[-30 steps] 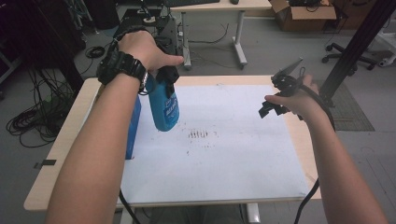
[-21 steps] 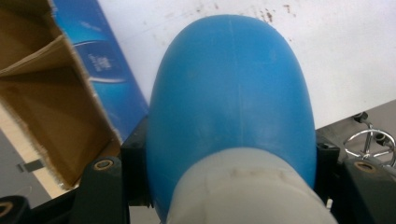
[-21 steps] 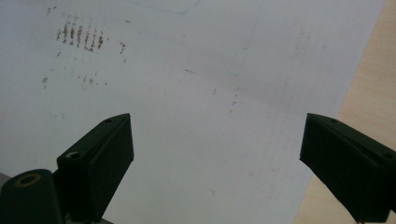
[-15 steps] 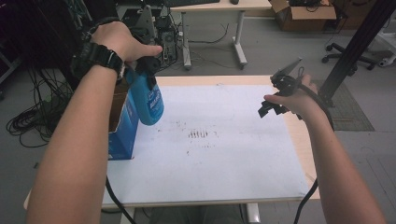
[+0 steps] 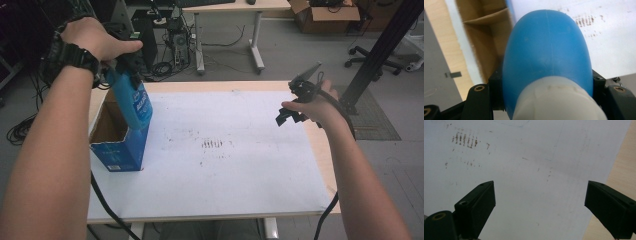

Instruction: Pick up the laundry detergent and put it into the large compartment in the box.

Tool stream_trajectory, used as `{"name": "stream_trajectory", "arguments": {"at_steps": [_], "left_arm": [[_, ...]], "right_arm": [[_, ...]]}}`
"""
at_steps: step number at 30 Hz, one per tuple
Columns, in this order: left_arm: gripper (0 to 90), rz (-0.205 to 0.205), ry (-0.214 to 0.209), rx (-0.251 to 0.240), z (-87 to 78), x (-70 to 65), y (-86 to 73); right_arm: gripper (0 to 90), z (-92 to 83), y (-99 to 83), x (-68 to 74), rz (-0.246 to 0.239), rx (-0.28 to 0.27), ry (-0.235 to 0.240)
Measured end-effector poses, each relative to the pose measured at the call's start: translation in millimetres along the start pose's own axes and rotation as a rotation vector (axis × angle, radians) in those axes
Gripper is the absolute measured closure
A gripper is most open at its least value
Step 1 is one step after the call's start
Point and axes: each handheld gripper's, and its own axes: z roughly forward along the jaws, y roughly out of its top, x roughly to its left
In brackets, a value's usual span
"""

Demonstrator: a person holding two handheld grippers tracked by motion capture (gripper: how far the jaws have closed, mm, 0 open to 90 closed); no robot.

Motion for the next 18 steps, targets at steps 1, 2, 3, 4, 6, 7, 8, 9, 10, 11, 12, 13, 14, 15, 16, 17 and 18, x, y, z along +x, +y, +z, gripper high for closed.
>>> {"name": "stream_trajectory", "arguments": {"at_steps": [1,2,3,4,6,7,8,9,10,11,12,13,14,15,16,17,18], "left_arm": [[37.6,-0.007,0.002,-0.002,-0.6,3.4,-0.6],[37.6,-0.018,0.006,-0.001,-1.5,8.6,-1.6],[37.6,-0.023,0.009,-0.003,-2.2,11.6,-2.3],[37.6,-0.035,0.012,-0.009,-3.3,16.8,-3.4],[37.6,-0.046,0.018,-0.010,-4.5,23.2,-4.8],[37.6,-0.055,0.020,-0.014,-5.1,26.4,-5.7],[37.6,-0.066,0.024,-0.017,-6.4,32.5,-7.2],[37.6,-0.066,0.024,-0.017,-6.4,32.5,-7.2],[37.6,-0.072,0.023,-0.022,-6.9,35.3,-7.8],[37.6,-0.081,0.022,-0.023,-7.5,38.1,-8.6],[37.6,-0.093,0.021,-0.031,-8.3,43.5,-9.4],[37.6,-0.100,0.021,-0.035,-8.4,45.7,-9.8],[37.6,-0.100,0.021,-0.035,-8.4,45.7,-9.8],[37.6,-0.108,0.024,-0.039,-8.3,50.2,-10.3],[37.6,-0.108,0.024,-0.039,-8.3,50.2,-10.3],[37.6,-0.111,0.025,-0.037,-8.1,51.7,-10.4],[37.6,-0.115,0.027,-0.039,-7.3,53.8,-10.6]], "right_arm": [[9.7,0.2,0.0,-0.3,0.000,0.000,-0.001],[9.7,0.2,0.0,-0.3,0.000,0.000,-0.001],[9.7,0.4,-0.1,-0.5,0.002,0.001,-0.002],[9.7,0.6,-0.2,-0.7,0.003,0.002,-0.002],[9.7,0.8,-0.2,-1.6,0.004,0.004,-0.002],[9.7,0.9,-0.2,-1.8,0.007,0.004,-0.004],[9.7,1.2,-0.2,-2.3,0.007,0.005,-0.005],[9.7,1.2,-0.2,-2.3,0.007,0.005,-0.005],[9.7,1.4,-0.2,-2.4,0.007,0.005,-0.006],[9.7,1.8,-0.2,-2.3,0.008,0.005,-0.007],[9.7,2.1,-0.1,-2.3,0.009,0.005,-0.006],[9.7,2.3,0.0,-2.3,0.010,0.006,-0.007],[9.7,2.3,0.0,-2.3,0.010,0.006,-0.007],[9.7,3.1,0.3,-1.8,0.011,0.009,-0.006],[9.7,3.1,0.3,-1.8,0.011,0.009,-0.006],[9.7,3.5,0.6,-1.4,0.014,0.010,-0.009],[9.7,3.7,0.8,-1.1,0.014,0.010,-0.009]]}}
